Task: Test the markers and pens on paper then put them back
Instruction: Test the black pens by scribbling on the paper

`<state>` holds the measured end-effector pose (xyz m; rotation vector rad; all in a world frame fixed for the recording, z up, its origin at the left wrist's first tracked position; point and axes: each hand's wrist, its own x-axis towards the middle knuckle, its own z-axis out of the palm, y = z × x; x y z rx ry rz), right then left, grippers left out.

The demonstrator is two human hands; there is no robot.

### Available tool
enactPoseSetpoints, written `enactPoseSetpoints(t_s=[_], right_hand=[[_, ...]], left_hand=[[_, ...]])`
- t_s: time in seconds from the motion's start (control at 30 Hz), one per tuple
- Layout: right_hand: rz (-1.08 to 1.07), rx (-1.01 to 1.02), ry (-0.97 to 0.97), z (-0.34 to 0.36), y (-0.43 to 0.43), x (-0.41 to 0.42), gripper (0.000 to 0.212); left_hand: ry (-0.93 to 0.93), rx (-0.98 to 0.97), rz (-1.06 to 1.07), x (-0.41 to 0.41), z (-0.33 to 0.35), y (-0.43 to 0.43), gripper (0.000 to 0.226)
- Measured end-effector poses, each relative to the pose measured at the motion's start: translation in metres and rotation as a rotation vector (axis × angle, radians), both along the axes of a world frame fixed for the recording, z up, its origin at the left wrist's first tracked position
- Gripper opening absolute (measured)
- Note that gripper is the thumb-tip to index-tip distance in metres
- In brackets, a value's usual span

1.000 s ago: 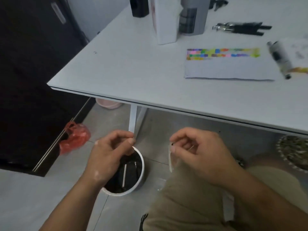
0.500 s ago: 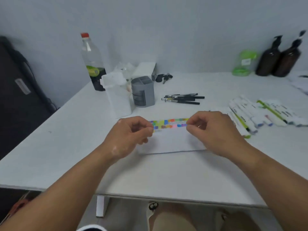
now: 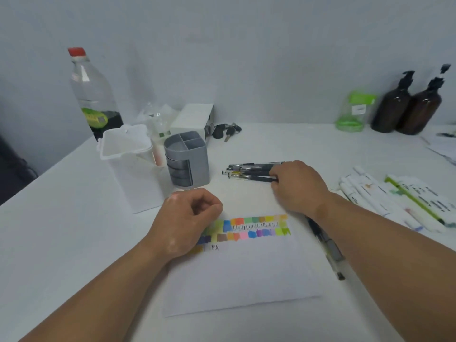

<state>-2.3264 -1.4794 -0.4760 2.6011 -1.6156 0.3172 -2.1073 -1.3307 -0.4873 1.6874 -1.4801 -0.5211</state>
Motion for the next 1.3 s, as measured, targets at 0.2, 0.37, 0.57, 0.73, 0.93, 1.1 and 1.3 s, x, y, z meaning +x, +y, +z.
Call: enactPoseSetpoints(t_s=[0.2,0.37,0.57,0.73,0.93,1.1,1.3], right_hand=[[-0.002,0.016,0.013,0.007,0.005,0.003,0.022],[0.007,0.096,-0.187,0.028,0.04,-0.007,0.016],[0.06,0.142,-0.465,0.029,0.097,-0.016,0.014],[0.133,0.226,-0.658,0.02,0.113,-0.008,0.017],[0.176,0.436,-1.08,0.016,0.114,-0.006,0.018],[0.265,0.652,-1.261,0.008,0.119,0.004,0.012],[0.205,0.559,-1.352,0.006,0.122,0.011,0.013]], left_hand=[[0.005,0.012,-0.062,-0.003,0.002,0.005,0.011],[0.054,-0.046,0.029,-0.007,0.006,0.008,0.013],[-0.189,-0.222,-0.03,-0.01,0.013,0.014,0.028],[-0.355,-0.155,-0.204,-0.019,0.012,0.014,0.034],[-0.415,-0.11,-0.363,-0.024,0.014,0.009,0.029],[-0.36,-0.194,-0.412,-0.026,0.014,0.013,0.026],[-0.287,-0.093,-0.439,-0.013,0.02,0.014,0.024]])
